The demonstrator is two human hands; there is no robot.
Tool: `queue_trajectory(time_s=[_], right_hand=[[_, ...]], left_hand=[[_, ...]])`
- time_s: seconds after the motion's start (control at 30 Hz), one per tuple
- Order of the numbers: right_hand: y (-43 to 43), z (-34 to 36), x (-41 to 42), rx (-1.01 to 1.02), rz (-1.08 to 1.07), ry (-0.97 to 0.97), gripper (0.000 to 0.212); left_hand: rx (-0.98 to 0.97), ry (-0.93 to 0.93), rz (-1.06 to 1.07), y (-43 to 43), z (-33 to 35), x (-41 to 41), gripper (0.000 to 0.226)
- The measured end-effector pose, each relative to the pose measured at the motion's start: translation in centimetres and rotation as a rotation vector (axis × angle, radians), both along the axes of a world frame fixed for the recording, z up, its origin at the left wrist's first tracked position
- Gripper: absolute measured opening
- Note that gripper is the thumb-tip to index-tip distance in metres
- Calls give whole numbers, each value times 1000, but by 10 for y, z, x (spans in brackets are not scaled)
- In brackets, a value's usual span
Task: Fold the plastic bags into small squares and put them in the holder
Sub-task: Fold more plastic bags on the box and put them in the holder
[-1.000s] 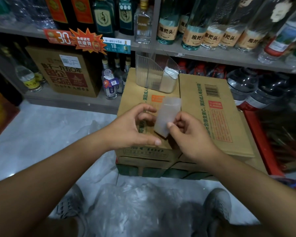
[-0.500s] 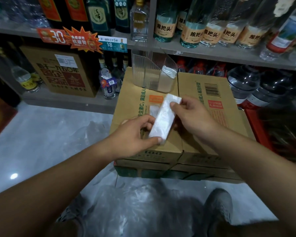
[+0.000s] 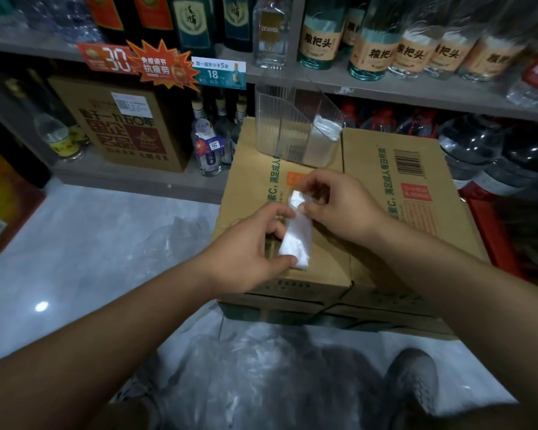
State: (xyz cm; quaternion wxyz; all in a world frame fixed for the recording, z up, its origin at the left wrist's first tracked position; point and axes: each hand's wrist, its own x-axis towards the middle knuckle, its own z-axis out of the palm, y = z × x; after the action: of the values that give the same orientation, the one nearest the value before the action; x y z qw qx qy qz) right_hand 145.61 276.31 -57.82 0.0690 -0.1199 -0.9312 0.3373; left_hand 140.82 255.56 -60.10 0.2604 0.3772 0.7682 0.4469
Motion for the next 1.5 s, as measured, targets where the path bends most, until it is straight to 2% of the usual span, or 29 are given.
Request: queue_trajectory(time_s=[0.07,0.13,0.33,0.57,0.77,0.9,1.0,1.07,1.17,1.27,1.33,1.5], right_hand=[[0,0,0,63,28,-14,14],[-1,-1,1,99,29,-16,15],[1,-3,4,202,59,4,13],[4,-9,8,227,69,37,16],[3,-11,11,220,46,40,17],[0,-3,15,183,43,45,26],[-7,13,22,163,44,88,18],[-16,20,33,155,85,63,14],[-29,22,58,134,192,-38,20],[-37,15,74,195,292,-104,32],[-39,9,76,233,288,-80,36],[-41,-2,76,299,304,20,32]], left_hand=[[22,55,-3,-4,4,-1,55],[59,137,-20,-8,6,-3,48],[-38,679,-214,-24,-2,-2,32],[-56,852,-254,-36,-5,4,33],[-78,755,-203,-39,-4,6,39],[-72,704,-166,-39,-4,4,39],[-44,668,-153,-38,-4,3,38],[-19,628,-141,-38,-3,2,36],[31,546,-123,-38,-5,2,29],[83,478,-116,-36,-8,4,28],[86,461,-103,-34,-7,5,29],[77,466,-84,-31,-5,5,30]])
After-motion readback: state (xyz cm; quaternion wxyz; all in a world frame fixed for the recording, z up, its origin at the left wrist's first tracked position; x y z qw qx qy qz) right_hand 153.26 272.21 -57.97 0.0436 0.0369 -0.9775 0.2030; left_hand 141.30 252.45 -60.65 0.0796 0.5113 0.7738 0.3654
